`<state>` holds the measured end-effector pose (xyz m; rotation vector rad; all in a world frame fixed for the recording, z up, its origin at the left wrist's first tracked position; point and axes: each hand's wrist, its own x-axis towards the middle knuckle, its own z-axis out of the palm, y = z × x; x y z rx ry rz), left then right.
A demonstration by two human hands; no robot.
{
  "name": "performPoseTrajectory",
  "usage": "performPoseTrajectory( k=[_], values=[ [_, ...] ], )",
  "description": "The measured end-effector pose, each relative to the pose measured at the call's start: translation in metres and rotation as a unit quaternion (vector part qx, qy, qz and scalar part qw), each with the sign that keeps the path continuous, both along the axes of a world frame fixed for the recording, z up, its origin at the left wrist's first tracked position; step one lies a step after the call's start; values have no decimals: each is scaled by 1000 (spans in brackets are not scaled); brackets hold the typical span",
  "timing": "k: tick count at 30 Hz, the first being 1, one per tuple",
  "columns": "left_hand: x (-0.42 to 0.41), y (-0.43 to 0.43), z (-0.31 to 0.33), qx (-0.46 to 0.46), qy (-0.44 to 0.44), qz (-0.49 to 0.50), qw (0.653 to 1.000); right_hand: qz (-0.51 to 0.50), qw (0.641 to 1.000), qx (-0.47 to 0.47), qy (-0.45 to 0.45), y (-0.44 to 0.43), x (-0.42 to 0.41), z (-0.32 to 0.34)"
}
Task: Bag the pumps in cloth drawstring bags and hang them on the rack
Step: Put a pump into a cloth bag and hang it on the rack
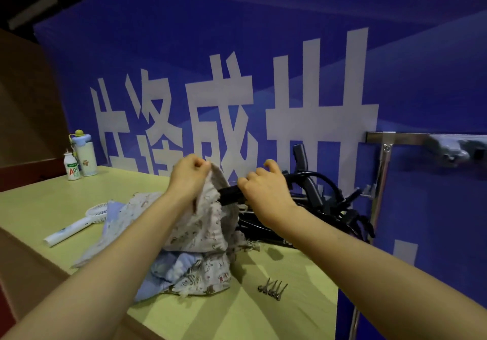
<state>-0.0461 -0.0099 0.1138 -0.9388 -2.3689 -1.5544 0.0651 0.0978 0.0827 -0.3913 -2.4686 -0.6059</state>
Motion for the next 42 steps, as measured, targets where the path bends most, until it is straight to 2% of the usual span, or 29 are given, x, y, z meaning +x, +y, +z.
performPoseTrajectory(
  k=[5,8,9,10,13,17,19,21,23,25,27,29,30,31,34,36,39,42],
  values=[
    [3,0,-19,-90,110,-4,990,29,1000,11,-3,-21,-18,16],
    [-10,-15,-29,-91,-3,-142,986,31,999,21,-25,-23,-25,20],
    [-13,-19,-32,-106,-21,-181,978,38,999,19,-26,-23,-26,20],
    [-16,-22,-35,-139,-2,-196,971,51,998,23,-20,-22,-29,18],
    [-28,-19,-48,-177,121,-138,967,83,993,73,34,-21,-40,14],
    [-35,-18,-50,-74,106,-58,990,242,960,76,123,-14,-42,1],
    [-39,-23,-47,-33,83,-39,995,276,946,11,169,-7,-35,-8],
    [-44,-30,-42,-2,61,-34,998,198,947,-190,166,5,-34,-22],
    [-48,-35,-38,26,44,-34,998,90,905,-404,93,16,-40,-32],
    [-49,-37,-34,56,40,-21,997,62,851,-521,12,20,-50,-36],
    [-48,-38,-29,69,37,-2,997,64,834,-549,-14,19,-62,-40],
    [-49,-39,-24,73,37,11,997,76,832,-548,34,13,-74,-40],
    [-49,-38,-21,75,37,19,996,92,819,-562,67,11,-77,-38],
    [-51,-38,-19,79,35,28,996,116,790,-593,100,10,-82,-34],
    [-55,-36,-10,88,32,57,994,209,657,-704,172,-1,-89,-10],
    [-54,-34,-4,88,40,60,994,254,585,-745,197,-11,-95,8],
    [-51,-32,9,100,59,54,992,304,512,-766,244,-23,-98,36],
    [-49,-34,28,125,72,43,989,346,471,-764,273,-30,-99,55]
  ],
)
